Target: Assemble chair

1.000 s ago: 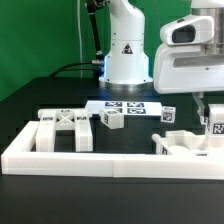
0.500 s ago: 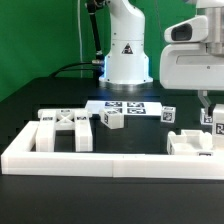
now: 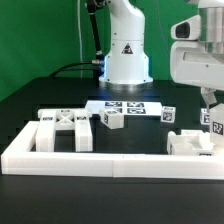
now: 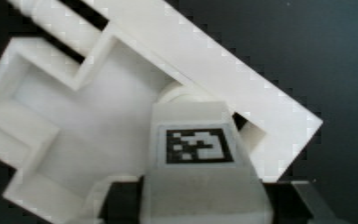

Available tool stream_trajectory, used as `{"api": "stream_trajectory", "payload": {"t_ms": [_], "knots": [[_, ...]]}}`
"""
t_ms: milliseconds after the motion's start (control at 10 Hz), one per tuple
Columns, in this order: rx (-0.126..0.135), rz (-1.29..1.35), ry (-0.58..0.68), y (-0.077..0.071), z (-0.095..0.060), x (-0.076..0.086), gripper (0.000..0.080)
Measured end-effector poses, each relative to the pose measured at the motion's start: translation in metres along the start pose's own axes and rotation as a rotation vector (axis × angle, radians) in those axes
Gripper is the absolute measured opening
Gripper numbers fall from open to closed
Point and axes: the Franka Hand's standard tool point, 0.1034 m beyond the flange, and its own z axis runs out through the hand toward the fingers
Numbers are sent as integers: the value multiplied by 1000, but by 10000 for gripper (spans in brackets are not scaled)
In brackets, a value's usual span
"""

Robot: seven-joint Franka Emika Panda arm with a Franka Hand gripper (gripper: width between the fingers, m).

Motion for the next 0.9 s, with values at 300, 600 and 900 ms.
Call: {"api": "stream_trajectory", "payload": {"t_ms": [300,600,900], "knots": [[8,295,-3,-2,1,-3,291],[17,522,-35,-5,1,-8,291],[20,592,-51,-5,2,-7,291]]}}
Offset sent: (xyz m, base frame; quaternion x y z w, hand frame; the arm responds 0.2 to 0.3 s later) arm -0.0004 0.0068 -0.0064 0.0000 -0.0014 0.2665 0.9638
